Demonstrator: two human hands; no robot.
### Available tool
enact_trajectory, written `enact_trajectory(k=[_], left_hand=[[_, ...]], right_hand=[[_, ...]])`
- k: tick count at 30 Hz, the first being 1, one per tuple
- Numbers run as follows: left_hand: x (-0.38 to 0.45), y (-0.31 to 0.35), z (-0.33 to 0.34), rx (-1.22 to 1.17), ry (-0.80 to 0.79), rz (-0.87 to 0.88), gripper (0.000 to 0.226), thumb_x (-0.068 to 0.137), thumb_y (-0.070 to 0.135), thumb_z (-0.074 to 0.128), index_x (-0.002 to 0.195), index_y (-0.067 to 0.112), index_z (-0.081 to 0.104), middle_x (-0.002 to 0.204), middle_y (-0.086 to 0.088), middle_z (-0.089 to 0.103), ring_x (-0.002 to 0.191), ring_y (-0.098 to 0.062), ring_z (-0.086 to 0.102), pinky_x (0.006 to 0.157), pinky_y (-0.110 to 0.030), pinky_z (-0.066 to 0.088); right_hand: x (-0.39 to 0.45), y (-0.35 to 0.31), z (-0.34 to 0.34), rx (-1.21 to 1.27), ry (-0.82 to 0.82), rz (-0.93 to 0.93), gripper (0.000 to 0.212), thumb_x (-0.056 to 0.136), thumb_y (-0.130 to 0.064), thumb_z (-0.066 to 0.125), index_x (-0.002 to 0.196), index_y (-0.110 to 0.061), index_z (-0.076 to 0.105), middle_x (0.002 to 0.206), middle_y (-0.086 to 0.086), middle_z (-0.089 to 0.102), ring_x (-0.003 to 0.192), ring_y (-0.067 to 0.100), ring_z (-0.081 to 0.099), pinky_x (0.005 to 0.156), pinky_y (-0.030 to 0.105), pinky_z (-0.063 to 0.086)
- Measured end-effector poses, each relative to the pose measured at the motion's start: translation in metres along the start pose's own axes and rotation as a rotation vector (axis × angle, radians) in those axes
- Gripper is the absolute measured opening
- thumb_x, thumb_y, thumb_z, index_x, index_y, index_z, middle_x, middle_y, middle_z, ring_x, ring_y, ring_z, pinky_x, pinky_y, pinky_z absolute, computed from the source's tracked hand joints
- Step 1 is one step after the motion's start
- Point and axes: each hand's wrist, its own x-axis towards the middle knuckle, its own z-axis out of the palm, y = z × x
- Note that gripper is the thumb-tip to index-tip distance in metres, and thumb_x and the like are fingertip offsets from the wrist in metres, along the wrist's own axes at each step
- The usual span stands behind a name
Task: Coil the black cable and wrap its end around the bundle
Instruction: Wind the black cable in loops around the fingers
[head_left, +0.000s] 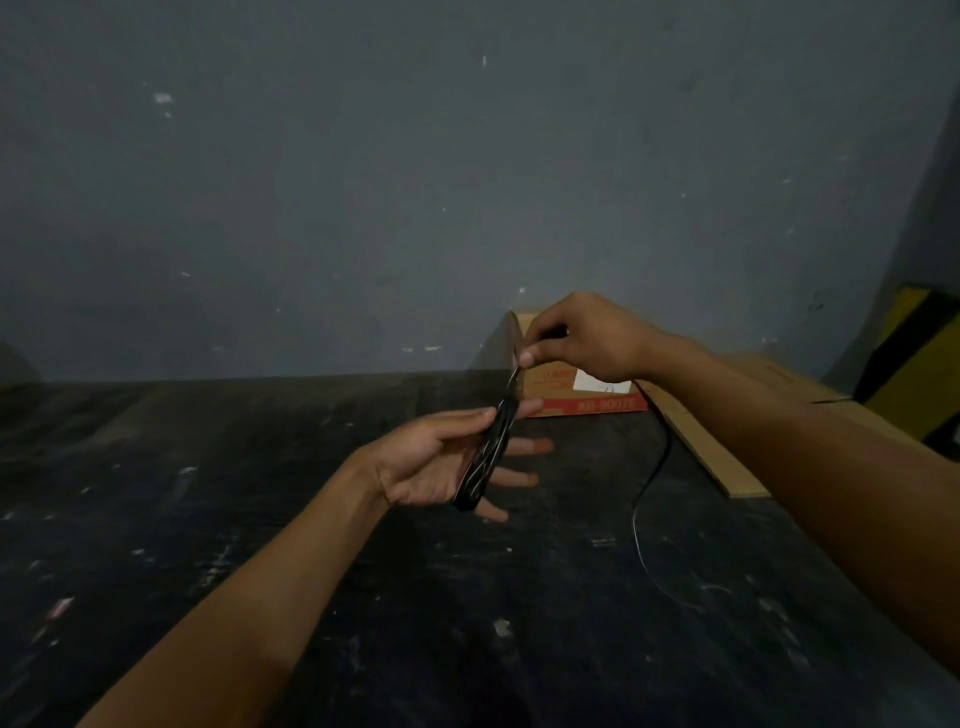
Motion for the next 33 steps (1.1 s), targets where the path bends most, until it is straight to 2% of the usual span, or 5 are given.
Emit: enact_trajectory(k=[3, 6, 13, 17, 33], left_hand=[[-0.002, -0.002, 0.004, -0.018, -0.075, 0.017, 0.053, 0.095, 0.037, 0.051, 0.147, 0.034, 0.038, 0.157, -0.014, 0.032, 0.142, -0.042, 0.031, 0.105, -0.068, 0.029], [-0.002, 0.002, 0.011, -0.028, -0.121, 0.070, 0.053, 0.097, 0.036, 0.048, 0.148, 0.033, 0.035, 0.158, -0.015, 0.031, 0.142, -0.044, 0.029, 0.104, -0.069, 0.025], [-0.002, 0.022, 0.022, -0.075, -0.182, 0.188, 0.052, 0.098, 0.036, 0.041, 0.149, 0.033, 0.033, 0.157, -0.016, 0.027, 0.141, -0.044, 0.025, 0.099, -0.068, 0.028], [0.001, 0.028, 0.021, -0.101, -0.167, 0.251, 0.051, 0.098, 0.038, 0.034, 0.149, 0.034, 0.031, 0.156, -0.015, 0.030, 0.140, -0.045, 0.027, 0.101, -0.071, 0.025], [0.006, 0.020, -0.019, -0.119, 0.313, 0.363, 0.044, 0.095, 0.042, 0.038, 0.138, 0.040, 0.047, 0.149, -0.011, 0.044, 0.135, -0.041, 0.041, 0.102, -0.075, 0.027]], right_hand=[[-0.004, 0.016, 0.013, 0.126, 0.013, 0.010, 0.017, 0.087, -0.023, 0.067, 0.095, -0.012, 0.075, 0.072, -0.018, 0.067, 0.066, -0.015, 0.057, 0.059, 0.000, 0.037], [-0.012, 0.033, 0.041, 0.374, 0.032, 0.094, 0.015, 0.093, -0.024, 0.059, 0.092, -0.017, 0.072, 0.055, -0.020, 0.063, 0.048, -0.005, 0.053, 0.048, 0.009, 0.041], [-0.043, 0.044, 0.126, 0.811, 0.030, 0.251, 0.026, 0.100, -0.027, 0.039, 0.107, -0.022, 0.064, 0.098, 0.005, 0.066, 0.075, 0.021, 0.062, 0.060, 0.029, 0.053], [-0.057, 0.024, 0.167, 0.933, -0.063, 0.357, 0.027, 0.101, -0.029, 0.040, 0.097, -0.023, 0.066, 0.064, 0.000, 0.049, 0.052, 0.011, 0.048, 0.050, 0.030, 0.049], [-0.068, -0.040, 0.165, 0.623, -0.184, 0.285, 0.034, 0.102, -0.033, 0.035, 0.112, -0.014, 0.062, 0.058, -0.007, 0.045, 0.040, -0.002, 0.042, 0.041, 0.011, 0.035]])
